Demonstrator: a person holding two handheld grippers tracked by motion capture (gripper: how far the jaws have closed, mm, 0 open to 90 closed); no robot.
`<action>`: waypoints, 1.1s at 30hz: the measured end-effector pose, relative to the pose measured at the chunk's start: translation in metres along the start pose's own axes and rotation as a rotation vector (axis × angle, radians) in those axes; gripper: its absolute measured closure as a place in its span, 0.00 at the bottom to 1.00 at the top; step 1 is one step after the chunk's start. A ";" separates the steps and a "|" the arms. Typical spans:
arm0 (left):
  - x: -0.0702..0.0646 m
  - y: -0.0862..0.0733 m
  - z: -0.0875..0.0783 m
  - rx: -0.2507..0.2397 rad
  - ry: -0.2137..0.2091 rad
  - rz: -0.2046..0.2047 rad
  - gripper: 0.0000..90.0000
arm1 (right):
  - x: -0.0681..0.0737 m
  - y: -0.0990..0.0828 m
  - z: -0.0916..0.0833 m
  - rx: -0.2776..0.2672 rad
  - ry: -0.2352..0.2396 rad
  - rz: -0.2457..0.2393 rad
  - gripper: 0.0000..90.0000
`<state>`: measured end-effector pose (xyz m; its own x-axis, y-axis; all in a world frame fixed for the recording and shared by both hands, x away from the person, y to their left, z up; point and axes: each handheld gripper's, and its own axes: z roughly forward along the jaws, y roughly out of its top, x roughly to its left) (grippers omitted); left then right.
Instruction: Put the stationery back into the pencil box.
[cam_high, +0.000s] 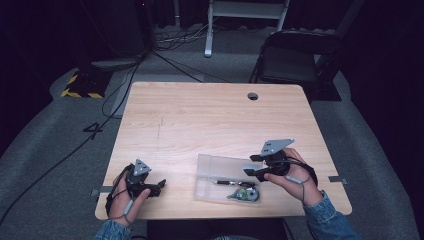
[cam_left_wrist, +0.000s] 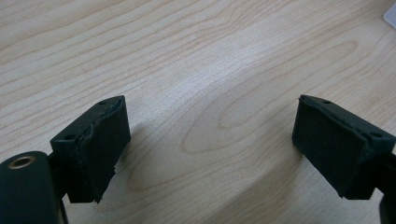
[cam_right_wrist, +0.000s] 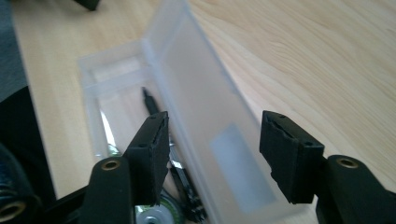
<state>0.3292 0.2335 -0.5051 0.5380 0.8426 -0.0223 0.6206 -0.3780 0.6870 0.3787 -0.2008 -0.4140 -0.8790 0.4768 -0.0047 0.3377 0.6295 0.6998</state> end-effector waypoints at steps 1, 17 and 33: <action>0.000 0.000 0.000 0.000 0.000 0.000 0.13 | -0.004 -0.002 -0.002 0.004 -0.020 0.019 0.50; 0.000 0.000 0.000 0.000 0.000 0.000 0.13 | -0.038 -0.025 -0.015 0.158 -0.177 0.177 0.60; 0.000 0.001 0.000 0.003 -0.003 0.000 0.13 | -0.055 -0.048 -0.015 0.298 -0.223 0.260 0.59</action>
<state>0.3299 0.2335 -0.5049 0.5401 0.8412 -0.0243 0.6220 -0.3796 0.6849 0.4054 -0.2661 -0.4364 -0.6690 0.7426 -0.0328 0.6485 0.6046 0.4625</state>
